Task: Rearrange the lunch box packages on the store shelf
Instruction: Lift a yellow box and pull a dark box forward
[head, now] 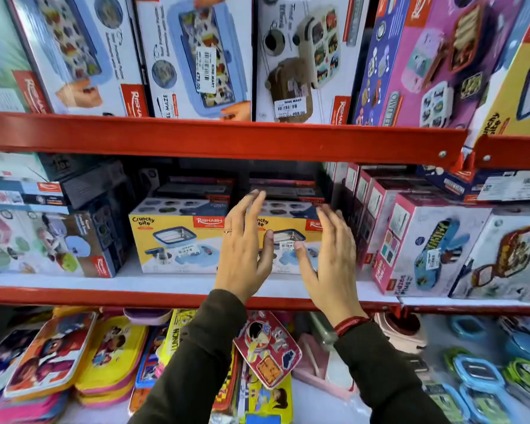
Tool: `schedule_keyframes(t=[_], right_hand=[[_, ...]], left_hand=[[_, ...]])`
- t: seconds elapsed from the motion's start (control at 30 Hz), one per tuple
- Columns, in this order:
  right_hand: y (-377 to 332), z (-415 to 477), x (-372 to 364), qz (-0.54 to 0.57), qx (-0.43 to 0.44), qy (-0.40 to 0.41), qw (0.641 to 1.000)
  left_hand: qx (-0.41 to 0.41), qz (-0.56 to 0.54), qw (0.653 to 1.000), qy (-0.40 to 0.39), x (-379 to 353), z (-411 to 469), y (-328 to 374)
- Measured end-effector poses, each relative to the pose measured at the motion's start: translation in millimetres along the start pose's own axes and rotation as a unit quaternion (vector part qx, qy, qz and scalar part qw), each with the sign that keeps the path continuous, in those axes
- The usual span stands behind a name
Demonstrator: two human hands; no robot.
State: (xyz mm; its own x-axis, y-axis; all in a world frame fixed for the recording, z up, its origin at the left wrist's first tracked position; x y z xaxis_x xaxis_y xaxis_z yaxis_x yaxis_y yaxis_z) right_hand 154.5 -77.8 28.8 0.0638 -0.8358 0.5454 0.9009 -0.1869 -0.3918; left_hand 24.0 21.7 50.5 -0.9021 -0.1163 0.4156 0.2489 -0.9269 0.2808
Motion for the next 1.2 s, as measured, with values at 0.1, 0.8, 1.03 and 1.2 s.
schedule_keyframes(t=[0.1, 0.8, 1.03, 1.2], right_hand=[[26.6, -3.6, -11.6, 0.058, -0.097, -0.038, 0.993], [101.1, -20.3, -25.7, 0.196, -0.258, -0.156, 0.933], [86.0, -14.7, 9.5, 0.15, -0.197, -0.09, 0.965], [86.5, -10.5, 18.6, 0.164, -0.192, -0.077, 0.965]], left_hand=[[0.151, -0.105, 0.982, -0.05, -18.9, -14.4, -17.7], [0.369, -0.259, 0.89, -0.065, -48.4, -44.8, -59.9], [0.372, -0.291, 0.881, -0.034, -38.3, -34.6, -59.6], [0.361, -0.309, 0.878, -0.049, -23.4, -26.0, -52.4]])
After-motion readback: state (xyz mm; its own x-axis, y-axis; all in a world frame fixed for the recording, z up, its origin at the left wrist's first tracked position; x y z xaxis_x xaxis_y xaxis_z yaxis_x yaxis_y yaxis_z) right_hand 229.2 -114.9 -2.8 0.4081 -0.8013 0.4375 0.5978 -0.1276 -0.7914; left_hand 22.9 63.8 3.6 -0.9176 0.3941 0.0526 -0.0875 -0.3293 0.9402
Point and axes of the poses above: each hand's wrist, its own z-axis towards the middle knuckle, its own x-axis out of the back of the hand, y = z × x, the point moved 6 cm from there along z, towards the middle knuckle, and after that the axes turned 3 degrees about y, right-handed, at the moved point
